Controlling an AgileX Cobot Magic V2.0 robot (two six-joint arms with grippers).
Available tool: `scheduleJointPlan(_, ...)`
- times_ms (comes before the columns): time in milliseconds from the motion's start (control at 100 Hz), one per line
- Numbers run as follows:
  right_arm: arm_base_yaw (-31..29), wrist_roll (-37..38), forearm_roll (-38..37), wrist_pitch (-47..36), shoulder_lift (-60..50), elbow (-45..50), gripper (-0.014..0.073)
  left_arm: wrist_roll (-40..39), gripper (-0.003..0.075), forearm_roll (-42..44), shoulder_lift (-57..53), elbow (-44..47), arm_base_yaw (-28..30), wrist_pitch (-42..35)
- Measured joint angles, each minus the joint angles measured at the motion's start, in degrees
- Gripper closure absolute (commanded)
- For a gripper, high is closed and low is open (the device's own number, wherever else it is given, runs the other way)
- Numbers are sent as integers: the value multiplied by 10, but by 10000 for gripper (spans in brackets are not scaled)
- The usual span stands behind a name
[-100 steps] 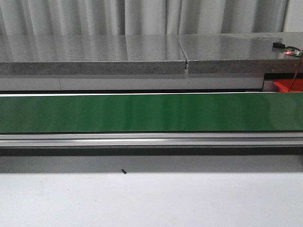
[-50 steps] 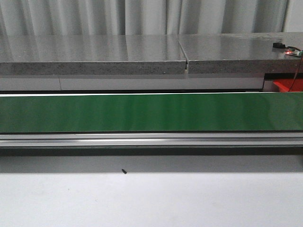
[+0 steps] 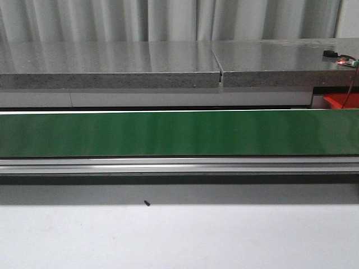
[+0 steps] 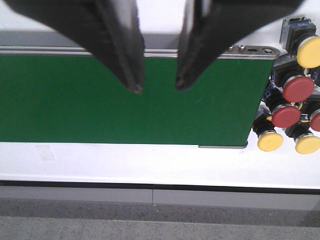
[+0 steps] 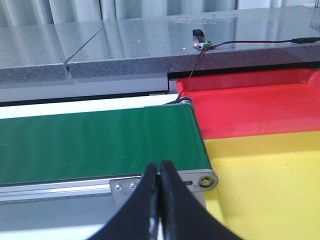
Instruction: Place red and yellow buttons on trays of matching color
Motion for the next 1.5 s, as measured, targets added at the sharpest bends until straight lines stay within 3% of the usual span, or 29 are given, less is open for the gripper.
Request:
scheduleJointPlan(80,0,0,0,0,0,0,659,0,176,6,8,0,0,-24)
scheduleJointPlan(140,0,0,0,0,0,0,659,0,146,12,12,-1,0,-41)
scheduleJointPlan(320,0,0,0,0,0,0,659,-2,155,19,16,-7,0,-63)
scheduleJointPlan(460,0,0,0,0,0,0,659,-41,155,19,41,-28,23,-38)
scheduleJointPlan(660,0,0,0,0,0,0,659,-108,155,19,98,-87,104,67)
scheduleJointPlan(990,0,0,0,0,0,0,659,-120,155,-8,223,-165,228,211)
scheduleJointPlan(1290,0,0,0,0,0,0,659,-121,158,-24,358,-173,294,214)
scheduleJointPlan(1500,0,0,0,0,0,0,659,-122,234,-31,425,-173,300,182)
